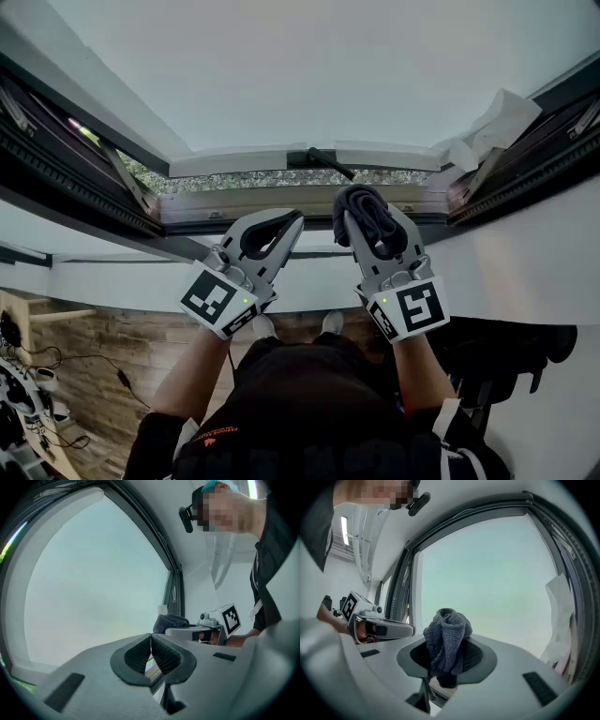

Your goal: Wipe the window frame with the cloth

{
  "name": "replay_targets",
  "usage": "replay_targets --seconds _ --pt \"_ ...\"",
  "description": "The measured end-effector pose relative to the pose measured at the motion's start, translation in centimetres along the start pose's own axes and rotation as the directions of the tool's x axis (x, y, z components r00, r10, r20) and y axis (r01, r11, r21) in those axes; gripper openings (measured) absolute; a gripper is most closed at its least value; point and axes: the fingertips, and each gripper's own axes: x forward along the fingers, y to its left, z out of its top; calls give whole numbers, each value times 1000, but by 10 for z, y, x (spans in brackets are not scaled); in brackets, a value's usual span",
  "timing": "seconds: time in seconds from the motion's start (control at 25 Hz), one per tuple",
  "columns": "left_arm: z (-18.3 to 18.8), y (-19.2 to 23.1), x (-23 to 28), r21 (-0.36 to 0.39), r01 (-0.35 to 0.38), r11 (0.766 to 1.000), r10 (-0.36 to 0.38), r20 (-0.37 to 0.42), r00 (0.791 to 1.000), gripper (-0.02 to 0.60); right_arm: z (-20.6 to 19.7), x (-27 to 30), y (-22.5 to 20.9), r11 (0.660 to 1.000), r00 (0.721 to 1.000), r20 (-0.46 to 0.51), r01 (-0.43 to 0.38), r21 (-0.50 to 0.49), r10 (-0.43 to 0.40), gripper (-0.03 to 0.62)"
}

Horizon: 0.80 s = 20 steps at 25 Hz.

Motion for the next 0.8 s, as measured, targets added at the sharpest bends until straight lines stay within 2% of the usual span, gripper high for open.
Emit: replay_targets --seconds 0.44,0.64,0.8 --pt "-4 -10 29 5 45 999 -45 -11 999 20 4 -12 -30 999 999 27 43 10 -44 107" --pt "3 -25 54 24 96 995 -96 -9 995 20 16 -32 -65 992 991 55 122 -1 -122 107" --pt "17 -40 87 60 160 985 -161 17 987 20 40 -55 -105 976 973 103 213 -33 -209 107"
